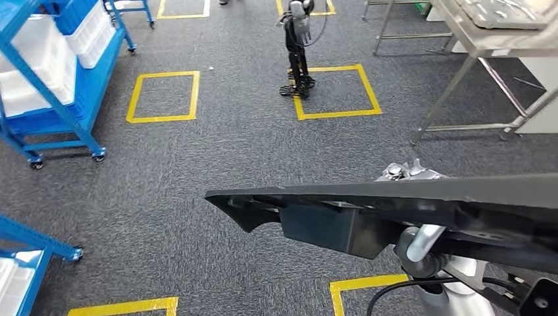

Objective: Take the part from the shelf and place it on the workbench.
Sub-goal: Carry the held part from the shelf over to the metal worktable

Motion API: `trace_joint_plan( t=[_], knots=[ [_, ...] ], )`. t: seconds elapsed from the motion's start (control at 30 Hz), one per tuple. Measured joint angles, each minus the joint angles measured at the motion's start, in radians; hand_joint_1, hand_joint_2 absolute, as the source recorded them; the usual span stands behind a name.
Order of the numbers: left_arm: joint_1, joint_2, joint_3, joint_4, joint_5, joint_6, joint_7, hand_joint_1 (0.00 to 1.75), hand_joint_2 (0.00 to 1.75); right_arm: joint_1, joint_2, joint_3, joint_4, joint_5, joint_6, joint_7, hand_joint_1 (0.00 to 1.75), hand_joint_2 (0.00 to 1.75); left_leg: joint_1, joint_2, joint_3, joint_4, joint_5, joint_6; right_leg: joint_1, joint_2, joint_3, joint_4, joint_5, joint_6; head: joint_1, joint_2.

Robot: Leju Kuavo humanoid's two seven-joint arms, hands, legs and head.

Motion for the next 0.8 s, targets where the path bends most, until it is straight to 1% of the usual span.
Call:
trace_joint_plan(
  t=[0.03, 0.07, 0.1, 0.13, 0.17, 0.2, 0.23, 0.27, 0.3, 0.33, 0.37, 0.4, 0.43, 0.47, 0.5, 0.53, 0.57, 0.6, 0.63, 0.67, 0.7, 0.73, 0.77, 0.8],
  knots=[
    [0.001, 0.000, 0.001, 0.000, 0.000, 0.000, -0.001, 0.00, 1.75, -0.003, 0.004, 0.009, 0.003, 0.004, -0.004, 0.000, 1.75, 1.75, -0.001, 0.013, -0.001, 0.000, 0.000, 0.000, -0.003, -0.005, -0.028, 0.060, -0.023, 0.003, 0.000, 0.000],
    [0.001, -0.001, 0.001, 0.000, 0.000, 0.000, -0.002, 0.00, 1.75, -0.004, 0.009, 0.019, 0.006, 0.008, -0.006, 0.000, 1.75, 1.75, -0.002, 0.026, -0.001, 0.001, -0.001, 0.000, -0.005, -0.008, -0.041, 0.092, -0.028, 0.006, 0.000, 0.000],
    [0.000, -0.002, 0.002, 0.000, 0.000, 0.000, -0.004, 0.00, 1.75, -0.006, 0.013, 0.027, 0.009, 0.011, -0.008, 0.000, 1.75, 1.75, -0.002, 0.038, -0.002, 0.002, -0.002, -0.001, -0.007, -0.011, -0.037, 0.089, -0.017, 0.008, 0.000, 0.000],
    [-0.002, -0.004, 0.003, 0.000, 0.000, -0.001, -0.006, 0.00, 1.75, -0.008, 0.016, 0.035, 0.012, 0.013, -0.009, 0.000, 1.75, 1.75, -0.001, 0.049, -0.002, 0.004, -0.004, -0.003, -0.009, -0.018, -0.010, 0.041, 0.011, 0.009, 0.000, 0.000],
    [-0.003, -0.005, 0.004, 0.000, 0.001, -0.002, -0.008, 0.00, 1.75, -0.010, 0.019, 0.041, 0.013, 0.013, -0.010, 0.000, 1.75, 1.75, -0.001, 0.059, -0.001, 0.006, -0.007, -0.006, -0.009, -0.036, 0.031, -0.033, 0.042, 0.008, 0.000, 0.000],
    [-0.004, -0.006, 0.005, 0.000, 0.001, -0.004, -0.010, 0.00, 1.75, -0.013, 0.021, 0.046, 0.014, 0.013, -0.012, -0.001, 1.75, 1.75, -0.003, 0.068, 0.000, 0.009, -0.011, -0.010, -0.006, -0.058, 0.067, -0.099, 0.064, 0.005, 0.000, 0.000],
    [-0.004, -0.007, 0.006, 0.000, 0.001, -0.006, -0.013, 0.00, 1.75, -0.016, 0.022, 0.050, 0.014, 0.013, -0.014, -0.001, 1.75, 1.75, -0.005, 0.077, 0.001, 0.013, -0.015, -0.015, -0.002, -0.075, 0.095, -0.153, 0.078, 0.000, 0.000, 0.000],
    [-0.004, -0.008, 0.006, 0.000, 0.001, -0.008, -0.015, 0.00, 1.75, -0.019, 0.024, 0.053, 0.014, 0.012, -0.017, -0.001, 1.75, 1.75, -0.007, 0.086, 0.002, 0.015, -0.018, -0.021, 0.001, -0.084, 0.107, -0.179, 0.081, -0.005, -0.001, 0.000],
    [-0.005, -0.008, 0.007, 0.000, 0.001, -0.009, -0.016, 0.00, 1.75, -0.021, 0.025, 0.056, 0.014, 0.010, -0.019, -0.001, 1.75, 1.75, -0.008, 0.095, 0.003, 0.015, -0.020, -0.026, 0.005, -0.081, 0.107, -0.182, 0.079, -0.010, -0.001, 0.000],
    [-0.006, -0.008, 0.007, 0.000, 0.000, -0.009, -0.017, 0.00, 1.75, -0.023, 0.026, 0.057, 0.014, 0.008, -0.021, -0.001, 1.75, 1.75, -0.008, 0.104, 0.006, 0.015, -0.022, -0.032, 0.006, -0.070, 0.105, -0.185, 0.081, -0.015, -0.001, 0.000],
    [-0.008, -0.008, 0.007, 0.000, 0.000, -0.009, -0.017, 0.00, 1.75, -0.024, 0.026, 0.059, 0.014, 0.007, -0.022, -0.001, 1.75, 1.75, -0.006, 0.107, 0.008, 0.016, -0.026, -0.038, 0.004, -0.058, 0.106, -0.187, 0.083, -0.021, -0.001, 0.000],
    [-0.010, -0.008, 0.008, 0.000, -0.002, -0.009, -0.016, 0.00, 1.75, -0.026, 0.027, 0.061, 0.013, 0.005, -0.023, -0.001, 1.75, 1.75, -0.003, 0.096, 0.006, 0.028, -0.037, -0.044, 0.002, -0.048, 0.107, -0.191, 0.085, -0.027, -0.001, 0.000],
    [-0.011, -0.008, 0.008, 0.000, -0.003, -0.008, -0.014, 0.00, 1.75, -0.028, 0.028, 0.064, 0.013, 0.003, -0.024, -0.001, 1.75, 1.75, -0.001, 0.076, -0.006, 0.059, -0.059, -0.048, -0.001, -0.038, 0.109, -0.194, 0.088, -0.033, -0.001, 0.000],
    [-0.012, -0.008, 0.009, 0.000, -0.004, -0.007, -0.012, 0.00, 1.75, -0.029, 0.030, 0.068, 0.012, 0.002, -0.025, -0.001, 1.75, 1.75, 0.002, 0.049, -0.029, 0.113, -0.091, -0.052, -0.003, -0.027, 0.110, -0.196, 0.089, -0.037, -0.002, 0.000],
    [-0.011, -0.009, 0.011, 0.000, -0.005, -0.005, -0.010, 0.00, 1.75, -0.030, 0.031, 0.072, 0.012, 0.000, -0.026, -0.001, 1.75, 1.75, 0.003, 0.026, -0.061, 0.184, -0.126, -0.054, -0.002, -0.016, 0.110, -0.196, 0.090, -0.040, -0.002, 0.000],
    [-0.009, -0.009, 0.013, 0.000, -0.005, -0.003, -0.007, 0.00, 1.75, -0.029, 0.033, 0.076, 0.012, -0.002, -0.026, -0.001, 1.75, 1.75, 0.003, 0.014, -0.095, 0.256, -0.155, -0.055, -0.001, -0.004, 0.110, -0.196, 0.090, -0.042, -0.003, 0.000],
    [-0.008, -0.009, 0.017, 0.000, -0.004, -0.001, -0.006, 0.00, 1.75, -0.027, 0.033, 0.079, 0.012, -0.004, -0.027, -0.001, 1.75, 1.75, 0.003, 0.009, -0.120, 0.306, -0.167, -0.056, 0.000, 0.010, 0.110, -0.196, 0.090, -0.042, -0.003, 0.000],
    [-0.007, -0.009, 0.020, 0.000, -0.003, 0.000, -0.006, 0.00, 1.75, -0.025, 0.033, 0.081, 0.012, -0.007, -0.027, -0.001, 1.75, 1.75, 0.003, 0.007, -0.129, 0.318, -0.157, -0.055, 0.001, 0.023, 0.111, -0.195, 0.090, -0.042, -0.003, 0.000],
    [-0.007, -0.009, 0.022, 0.000, -0.001, 0.001, -0.006, 0.00, 1.75, -0.022, 0.034, 0.083, 0.013, -0.011, -0.026, -0.001, 1.75, 1.75, 0.003, 0.004, -0.119, 0.289, -0.129, -0.052, 0.001, 0.037, 0.112, -0.194, 0.090, -0.042, -0.003, 0.000],
    [-0.007, -0.009, 0.024, 0.000, 0.000, 0.001, -0.006, 0.00, 1.75, -0.020, 0.034, 0.083, 0.013, -0.013, -0.025, -0.001, 1.75, 1.75, 0.004, -0.003, -0.093, 0.226, -0.088, -0.049, 0.001, 0.050, 0.114, -0.194, 0.090, -0.041, -0.003, 0.000],
    [-0.008, -0.008, 0.026, 0.000, 0.001, 0.002, -0.006, 0.00, 1.75, -0.018, 0.034, 0.083, 0.013, -0.015, -0.022, -0.001, 1.75, 1.75, 0.005, -0.023, -0.062, 0.151, -0.051, -0.045, 0.001, 0.062, 0.115, -0.193, 0.090, -0.040, -0.003, 0.000],
    [-0.008, -0.008, 0.028, 0.000, 0.001, 0.002, -0.007, 0.00, 1.75, -0.017, 0.035, 0.083, 0.014, -0.017, -0.018, -0.001, 1.75, 1.75, 0.006, -0.046, -0.035, 0.086, -0.027, -0.043, 0.001, 0.074, 0.114, -0.191, 0.089, -0.036, -0.002, 0.000],
    [-0.008, -0.008, 0.030, 0.000, 0.002, 0.002, -0.007, 0.00, 1.75, -0.015, 0.036, 0.083, 0.015, -0.019, -0.014, -0.001, 1.75, 1.75, 0.006, -0.065, -0.018, 0.045, -0.014, -0.041, 0.000, 0.085, 0.110, -0.189, 0.091, -0.031, -0.003, 0.000],
    [-0.010, -0.007, 0.032, 0.000, 0.002, 0.002, -0.007, 0.00, 1.75, -0.012, 0.037, 0.083, 0.018, -0.021, -0.009, -0.001, 1.75, 1.75, 0.006, -0.077, -0.012, 0.027, -0.013, -0.038, -0.002, 0.096, 0.106, -0.189, 0.093, -0.024, -0.002, 0.000]
  ],
)
